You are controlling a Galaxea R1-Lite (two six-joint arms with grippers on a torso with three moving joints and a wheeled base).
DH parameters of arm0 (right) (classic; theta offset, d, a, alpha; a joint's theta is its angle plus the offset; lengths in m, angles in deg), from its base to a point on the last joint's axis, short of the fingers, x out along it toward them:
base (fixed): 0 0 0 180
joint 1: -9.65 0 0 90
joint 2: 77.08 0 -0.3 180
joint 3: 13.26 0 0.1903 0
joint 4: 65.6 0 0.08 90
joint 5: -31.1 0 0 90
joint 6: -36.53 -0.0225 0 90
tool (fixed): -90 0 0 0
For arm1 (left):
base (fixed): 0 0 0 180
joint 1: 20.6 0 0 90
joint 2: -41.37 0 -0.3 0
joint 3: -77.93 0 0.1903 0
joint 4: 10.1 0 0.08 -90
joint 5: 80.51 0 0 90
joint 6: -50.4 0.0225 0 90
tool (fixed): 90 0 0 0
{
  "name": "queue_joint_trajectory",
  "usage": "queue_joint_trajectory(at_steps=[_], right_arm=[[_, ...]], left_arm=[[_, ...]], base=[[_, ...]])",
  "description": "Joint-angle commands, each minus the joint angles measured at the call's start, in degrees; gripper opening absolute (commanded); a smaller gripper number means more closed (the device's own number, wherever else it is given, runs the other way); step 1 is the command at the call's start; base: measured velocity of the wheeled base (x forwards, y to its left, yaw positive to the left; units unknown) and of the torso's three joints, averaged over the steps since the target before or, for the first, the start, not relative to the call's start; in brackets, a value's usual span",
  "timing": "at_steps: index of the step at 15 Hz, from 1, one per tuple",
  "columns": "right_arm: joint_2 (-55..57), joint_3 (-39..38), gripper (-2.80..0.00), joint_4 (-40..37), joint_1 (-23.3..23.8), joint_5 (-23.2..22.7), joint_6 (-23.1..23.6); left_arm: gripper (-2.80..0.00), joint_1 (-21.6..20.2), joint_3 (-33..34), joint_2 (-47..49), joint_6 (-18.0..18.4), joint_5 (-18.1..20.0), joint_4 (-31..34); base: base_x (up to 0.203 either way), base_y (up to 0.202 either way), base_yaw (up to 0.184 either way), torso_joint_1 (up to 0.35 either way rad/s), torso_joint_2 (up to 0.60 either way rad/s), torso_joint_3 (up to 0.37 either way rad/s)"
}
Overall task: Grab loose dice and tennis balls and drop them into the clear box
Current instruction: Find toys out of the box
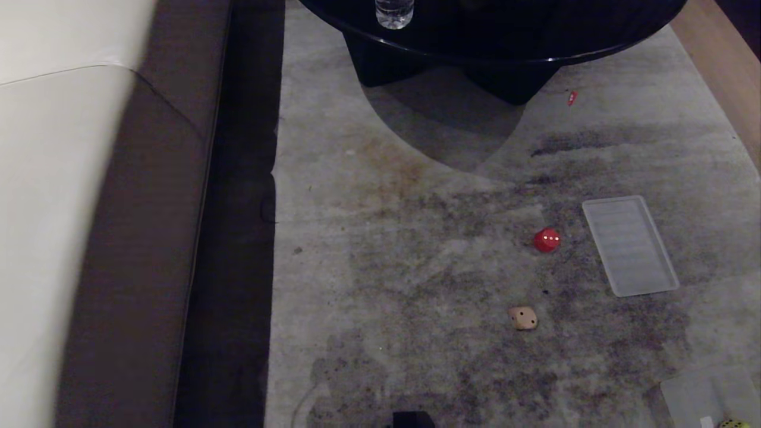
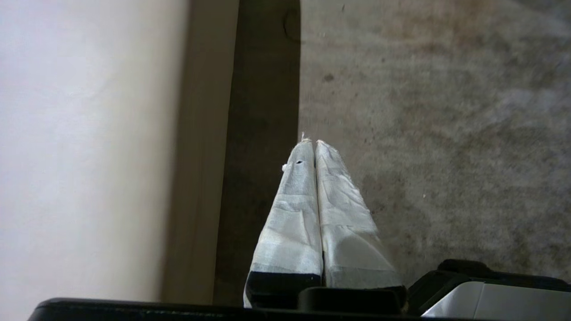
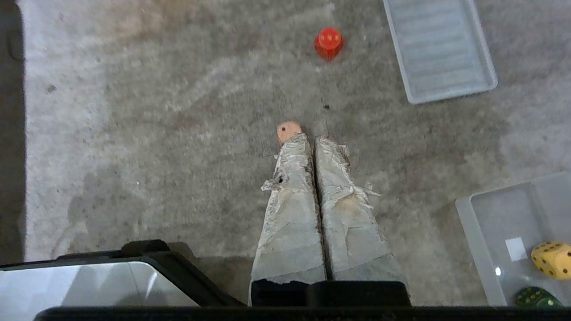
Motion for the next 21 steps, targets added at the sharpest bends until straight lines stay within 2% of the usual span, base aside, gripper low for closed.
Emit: queue_joint_trajectory(at_steps=[1, 10, 17, 19, 21], right_arm=[[0.0, -0.2, -2.8, 0.0, 0.0, 0.0, 0.0], [-0.1, -0.2, -2.8, 0.0, -0.1, 0.0, 0.0], [0.0, 0.5, -2.8, -1.6, 0.1, 0.1, -0.2], [2.7, 6.2, -2.8, -4.9, 0.1, 0.0, -0.7], [11.1, 13.5, -2.8, -9.1, 0.1, -0.2, -1.6]], left_arm=[[-2.8, 0.0, 0.1, 0.1, -0.3, -0.1, 0.0], [-2.8, 0.0, 0.1, 0.1, -0.3, -0.1, 0.0], [-2.8, 0.0, 0.1, 0.0, -0.4, -0.1, 0.0], [-2.8, 0.0, 0.1, 0.1, -0.4, -0.1, 0.0], [-2.8, 0.0, 0.1, 0.0, -0.4, -0.1, 0.0]], base=[[0.0, 0.0, 0.0, 0.002, 0.01, -0.195], [0.0, 0.0, 0.0, 0.003, 0.0, -0.189], [0.0, 0.0, 0.0, 0.001, 0.0, -0.02], [0.0, 0.0, 0.0, 0.0, 0.0, 0.0], [0.0, 0.0, 0.0, 0.0, 0.0, 0.0]])
